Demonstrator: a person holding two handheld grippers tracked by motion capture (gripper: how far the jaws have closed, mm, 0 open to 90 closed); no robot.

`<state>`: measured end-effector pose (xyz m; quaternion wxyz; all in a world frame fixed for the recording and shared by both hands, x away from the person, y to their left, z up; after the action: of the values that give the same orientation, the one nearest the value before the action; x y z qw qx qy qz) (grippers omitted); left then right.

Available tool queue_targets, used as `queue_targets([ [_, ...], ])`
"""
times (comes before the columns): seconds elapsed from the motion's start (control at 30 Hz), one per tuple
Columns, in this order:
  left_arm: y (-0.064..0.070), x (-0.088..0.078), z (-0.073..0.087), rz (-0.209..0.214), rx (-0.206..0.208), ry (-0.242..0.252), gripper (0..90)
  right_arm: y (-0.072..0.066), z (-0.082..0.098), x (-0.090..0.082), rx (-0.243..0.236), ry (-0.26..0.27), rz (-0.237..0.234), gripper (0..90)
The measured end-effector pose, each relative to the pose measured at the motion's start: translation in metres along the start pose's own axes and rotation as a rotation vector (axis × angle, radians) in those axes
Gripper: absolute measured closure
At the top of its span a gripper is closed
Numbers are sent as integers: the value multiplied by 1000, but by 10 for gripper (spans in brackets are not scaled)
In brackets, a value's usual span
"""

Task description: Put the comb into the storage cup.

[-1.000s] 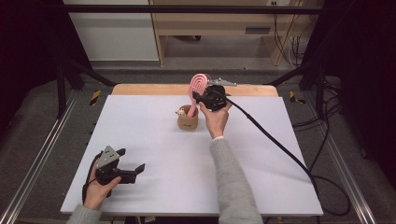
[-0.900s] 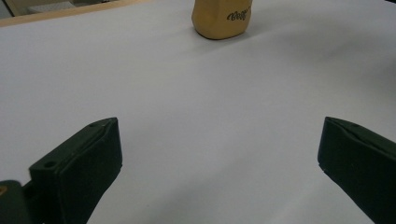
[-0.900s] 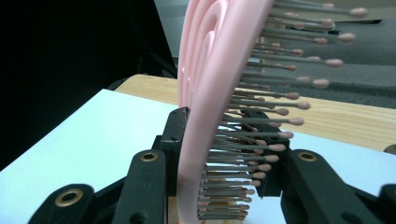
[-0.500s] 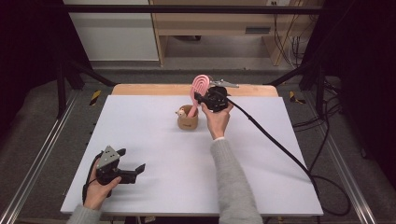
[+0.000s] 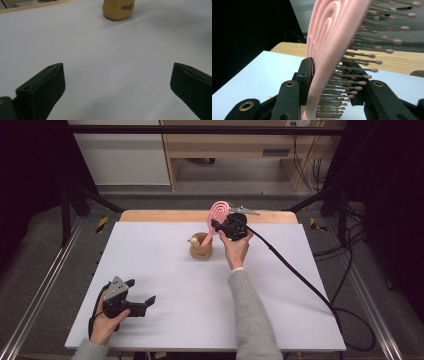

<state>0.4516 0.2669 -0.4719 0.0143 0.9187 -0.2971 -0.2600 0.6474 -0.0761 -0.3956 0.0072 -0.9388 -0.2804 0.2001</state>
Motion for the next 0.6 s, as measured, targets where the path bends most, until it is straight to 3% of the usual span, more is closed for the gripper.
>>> queue_targets([
  [0.6,0,0,0,1,3,-1,0,5,3,-1,-35,3,40,569],
])
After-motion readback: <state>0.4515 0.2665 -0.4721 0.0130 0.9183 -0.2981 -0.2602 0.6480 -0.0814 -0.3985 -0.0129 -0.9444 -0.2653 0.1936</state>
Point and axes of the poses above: each handheld gripper's, and its own axes: x roughly forward along the jaws, z roughly out of its underside, y roughly to its right, the point moved 2 cm from there along x, roughly forward along the jaws, and after that the axes turned 10 degrees about -x, right-handed, at the moved point
